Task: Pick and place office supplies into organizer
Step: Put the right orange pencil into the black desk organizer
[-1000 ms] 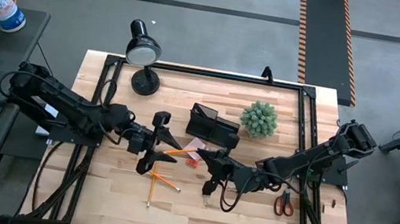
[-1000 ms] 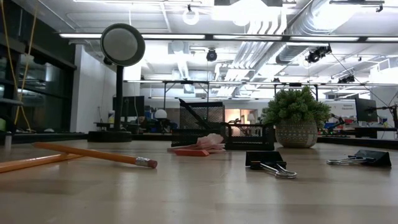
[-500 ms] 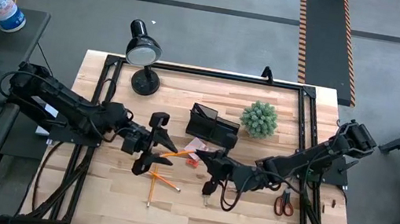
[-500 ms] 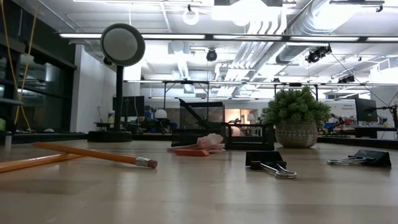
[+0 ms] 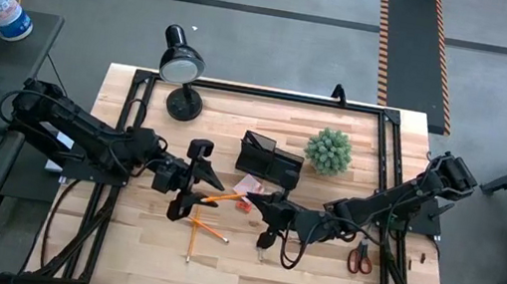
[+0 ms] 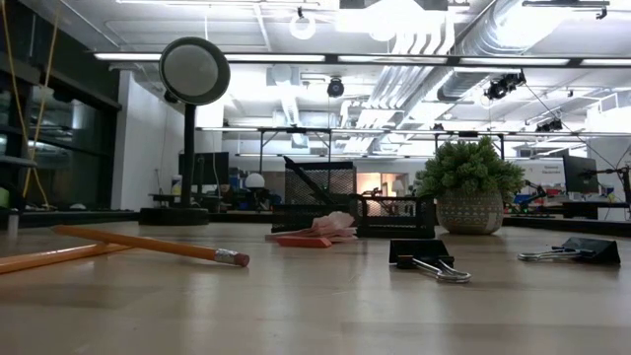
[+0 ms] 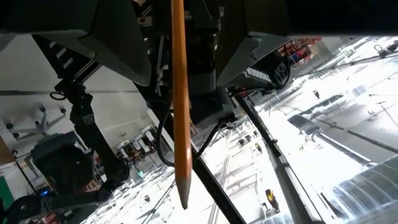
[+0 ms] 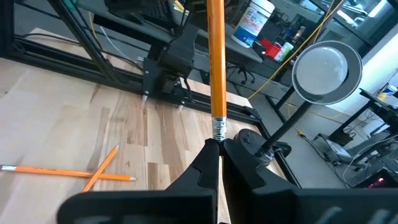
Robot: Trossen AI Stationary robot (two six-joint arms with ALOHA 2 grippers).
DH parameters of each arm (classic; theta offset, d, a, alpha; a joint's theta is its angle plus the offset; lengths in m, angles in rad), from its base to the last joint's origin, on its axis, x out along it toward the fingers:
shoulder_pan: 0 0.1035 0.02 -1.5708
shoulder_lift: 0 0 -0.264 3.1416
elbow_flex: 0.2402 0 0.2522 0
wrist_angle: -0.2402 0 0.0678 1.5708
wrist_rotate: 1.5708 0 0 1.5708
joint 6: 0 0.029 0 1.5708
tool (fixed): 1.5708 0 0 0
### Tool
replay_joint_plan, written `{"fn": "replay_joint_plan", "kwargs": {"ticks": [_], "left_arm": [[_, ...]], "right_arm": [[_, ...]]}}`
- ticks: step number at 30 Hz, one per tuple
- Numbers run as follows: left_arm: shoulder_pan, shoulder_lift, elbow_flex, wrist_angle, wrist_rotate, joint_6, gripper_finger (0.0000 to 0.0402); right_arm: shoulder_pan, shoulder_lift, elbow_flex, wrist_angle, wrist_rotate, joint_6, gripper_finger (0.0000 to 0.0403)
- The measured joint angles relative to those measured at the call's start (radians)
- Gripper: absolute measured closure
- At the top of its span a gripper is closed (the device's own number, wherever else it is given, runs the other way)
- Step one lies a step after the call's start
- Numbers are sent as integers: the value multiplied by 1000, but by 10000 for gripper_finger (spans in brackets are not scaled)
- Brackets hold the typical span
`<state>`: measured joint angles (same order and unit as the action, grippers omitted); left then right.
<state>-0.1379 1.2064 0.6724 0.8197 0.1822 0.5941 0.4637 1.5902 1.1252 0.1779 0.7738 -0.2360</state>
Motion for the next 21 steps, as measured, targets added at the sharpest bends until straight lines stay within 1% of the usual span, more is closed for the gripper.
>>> {"fn": "replay_joint_plan", "kwargs": {"ticks": [5, 12, 14, 17, 21], "left_arm": [[0, 0, 0, 0, 0, -14, 232], [0, 0, 0, 2, -2, -19, 232], [0, 0, 0, 2, -2, -19, 238], [0, 0, 0, 2, -6, -19, 264], [0, 1, 0, 2, -6, -22, 321]], "right_arm": [[-19, 0, 0, -17, -52, 33, 403], [-34, 0, 0, -23, -56, 36, 403], [-33, 0, 0, -23, -56, 37, 403], [-33, 0, 0, -24, -56, 44, 403], [-33, 0, 0, -24, -53, 44, 403]]}}
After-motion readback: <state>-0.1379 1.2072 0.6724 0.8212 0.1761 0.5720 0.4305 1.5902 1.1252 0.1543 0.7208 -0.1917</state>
